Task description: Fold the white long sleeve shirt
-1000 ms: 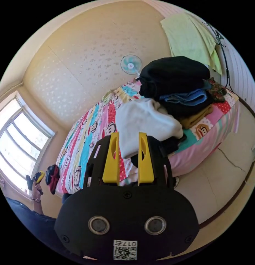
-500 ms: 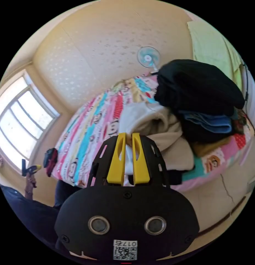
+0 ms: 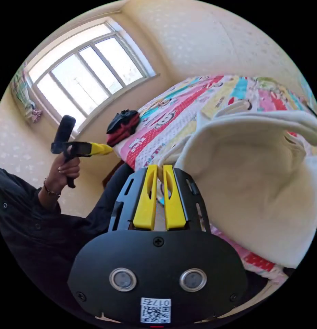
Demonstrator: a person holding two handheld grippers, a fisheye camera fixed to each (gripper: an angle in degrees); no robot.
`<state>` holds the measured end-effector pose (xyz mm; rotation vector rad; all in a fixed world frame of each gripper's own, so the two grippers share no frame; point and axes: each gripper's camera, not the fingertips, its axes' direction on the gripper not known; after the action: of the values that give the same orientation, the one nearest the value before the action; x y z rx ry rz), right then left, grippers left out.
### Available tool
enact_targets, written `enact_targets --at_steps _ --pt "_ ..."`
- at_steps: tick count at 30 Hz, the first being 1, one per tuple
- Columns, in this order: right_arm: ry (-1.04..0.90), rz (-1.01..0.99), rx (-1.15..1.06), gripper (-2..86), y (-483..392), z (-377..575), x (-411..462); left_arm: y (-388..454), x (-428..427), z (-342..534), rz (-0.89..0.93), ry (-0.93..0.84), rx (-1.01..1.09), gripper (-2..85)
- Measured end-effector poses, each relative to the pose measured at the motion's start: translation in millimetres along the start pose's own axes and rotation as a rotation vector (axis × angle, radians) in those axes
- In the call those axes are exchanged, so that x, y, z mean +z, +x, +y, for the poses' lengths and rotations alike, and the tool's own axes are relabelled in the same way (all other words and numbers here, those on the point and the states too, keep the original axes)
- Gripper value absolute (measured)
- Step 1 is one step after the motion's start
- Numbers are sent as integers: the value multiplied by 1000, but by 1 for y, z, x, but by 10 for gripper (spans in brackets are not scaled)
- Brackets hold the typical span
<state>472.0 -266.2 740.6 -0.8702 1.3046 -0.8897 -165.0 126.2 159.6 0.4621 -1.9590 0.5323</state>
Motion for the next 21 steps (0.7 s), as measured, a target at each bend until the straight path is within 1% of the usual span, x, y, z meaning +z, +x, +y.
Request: enact_targets --at_steps 2,3,5,7,9,10,11,12,13,14,15,17,19,21 --pt "-68 -30 59 36 13 17 27 -12 -1 -2 16 1 -29 86" --pt "-52 -74 57 38 20 24 29 -17 -2 -4 17 -1 -42 86" --pt "23 -50 94 45 36 22 13 -22 -1 -7 14 -4 -53 87" --pt "119 58 124 65 56 6 -14 -22 3 -13 25 -12 -40 87" --pt "217 261 174 87 93 -27 -46 -20 8 -19 26 -23 -27 87" --pt "229 315 194 92 104 -36 -50 -18 11 -23 25 -27 -17 87" --pt "230 418 246 98 131 -51 -51 -16 13 -24 25 -29 -12 87" --pt "170 514 318 101 163 -64 -40 -13 18 -28 28 -33 -1 87" --pt "110 558 356 100 181 -69 -30 -10 24 -32 34 -40 10 87" --pt "-102 619 427 99 220 -75 3 -9 27 -33 37 -45 15 87" --pt "-128 608 354 90 230 -74 19 -6 34 -36 39 -58 22 87" --pt "-103 628 314 66 222 -71 20 -4 43 -40 37 -75 26 87" --pt "-144 647 298 45 211 -68 23 -7 54 -43 25 -94 12 87" --pt "-238 714 233 31 192 -56 33 -13 62 -46 27 -114 -11 87"
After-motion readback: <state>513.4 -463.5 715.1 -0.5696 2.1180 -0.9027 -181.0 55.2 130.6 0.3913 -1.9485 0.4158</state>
